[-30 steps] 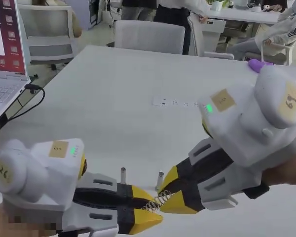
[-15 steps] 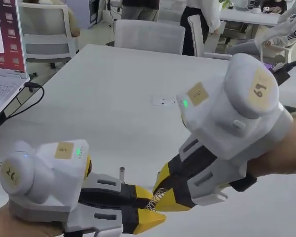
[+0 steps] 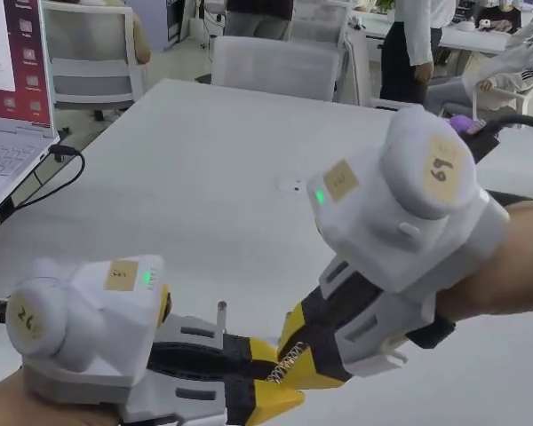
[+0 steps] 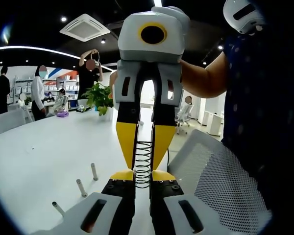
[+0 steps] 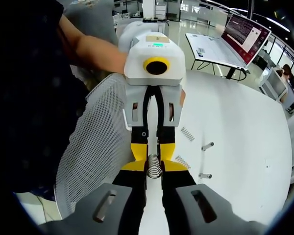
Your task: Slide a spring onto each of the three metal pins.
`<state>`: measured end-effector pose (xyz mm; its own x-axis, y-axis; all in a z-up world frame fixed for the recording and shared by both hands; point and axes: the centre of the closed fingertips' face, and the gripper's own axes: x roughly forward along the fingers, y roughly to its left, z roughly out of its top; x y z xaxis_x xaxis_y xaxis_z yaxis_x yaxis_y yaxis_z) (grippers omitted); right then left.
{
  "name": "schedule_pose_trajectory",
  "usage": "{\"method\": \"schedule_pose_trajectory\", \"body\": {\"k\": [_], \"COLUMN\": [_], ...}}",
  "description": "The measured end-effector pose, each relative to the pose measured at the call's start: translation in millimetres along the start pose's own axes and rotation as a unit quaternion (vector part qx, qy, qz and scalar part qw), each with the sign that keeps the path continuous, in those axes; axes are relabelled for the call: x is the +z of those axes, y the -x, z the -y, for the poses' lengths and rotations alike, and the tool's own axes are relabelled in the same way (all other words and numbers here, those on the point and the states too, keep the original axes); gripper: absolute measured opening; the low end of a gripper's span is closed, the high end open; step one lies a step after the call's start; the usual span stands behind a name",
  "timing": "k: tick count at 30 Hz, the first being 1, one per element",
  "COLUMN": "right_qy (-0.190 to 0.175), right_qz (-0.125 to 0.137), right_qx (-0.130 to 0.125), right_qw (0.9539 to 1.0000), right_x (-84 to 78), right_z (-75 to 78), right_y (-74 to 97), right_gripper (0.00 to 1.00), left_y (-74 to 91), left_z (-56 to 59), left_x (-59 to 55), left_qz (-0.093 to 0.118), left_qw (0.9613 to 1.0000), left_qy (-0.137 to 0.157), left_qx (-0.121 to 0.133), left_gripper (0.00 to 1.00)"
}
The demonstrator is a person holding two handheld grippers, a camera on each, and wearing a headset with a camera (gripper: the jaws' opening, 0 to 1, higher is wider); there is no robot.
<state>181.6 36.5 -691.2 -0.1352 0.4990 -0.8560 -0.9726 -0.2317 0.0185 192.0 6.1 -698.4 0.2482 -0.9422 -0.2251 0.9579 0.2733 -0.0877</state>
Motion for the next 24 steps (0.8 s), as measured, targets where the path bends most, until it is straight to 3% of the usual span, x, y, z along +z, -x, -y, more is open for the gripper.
{"method": "schedule_pose_trajectory", "body": {"k": [6,12,16,24], "right_qy": [-0.009,0.011,0.014,0.01], "right_qz": [-0.02,-0.044,-0.044,-0.051], "right_qx": [0.0,-0.004,-0.008,-0.019], "right_qw": [0.9998,0.9989,0.9989,0.9985], "right_x": [1.0,1.0,2.7,-4.1], "right_z": [2.5,4.7,7.8,16.0], "right_y": [2.3,0.2,1.2,6.6], "right_gripper": [0.08,0.08,0.08,0.08], "left_y": [-0.9,-2.6,-1.7,17.6], "left_z": [-2.1,-5.5,-5.8,-19.8], "left_x": [3.3,4.2,1.0,-3.3], "left_qz": [0.005,0.004,0.0,0.004], "left_qw": [0.9999,0.9999,0.9999,0.9984], "left_qy": [-0.009,-0.005,0.001,0.022], "left_qx": [0.007,0.013,0.014,0.052], "left_gripper": [0.03,0.08,0.12,0.35]}}
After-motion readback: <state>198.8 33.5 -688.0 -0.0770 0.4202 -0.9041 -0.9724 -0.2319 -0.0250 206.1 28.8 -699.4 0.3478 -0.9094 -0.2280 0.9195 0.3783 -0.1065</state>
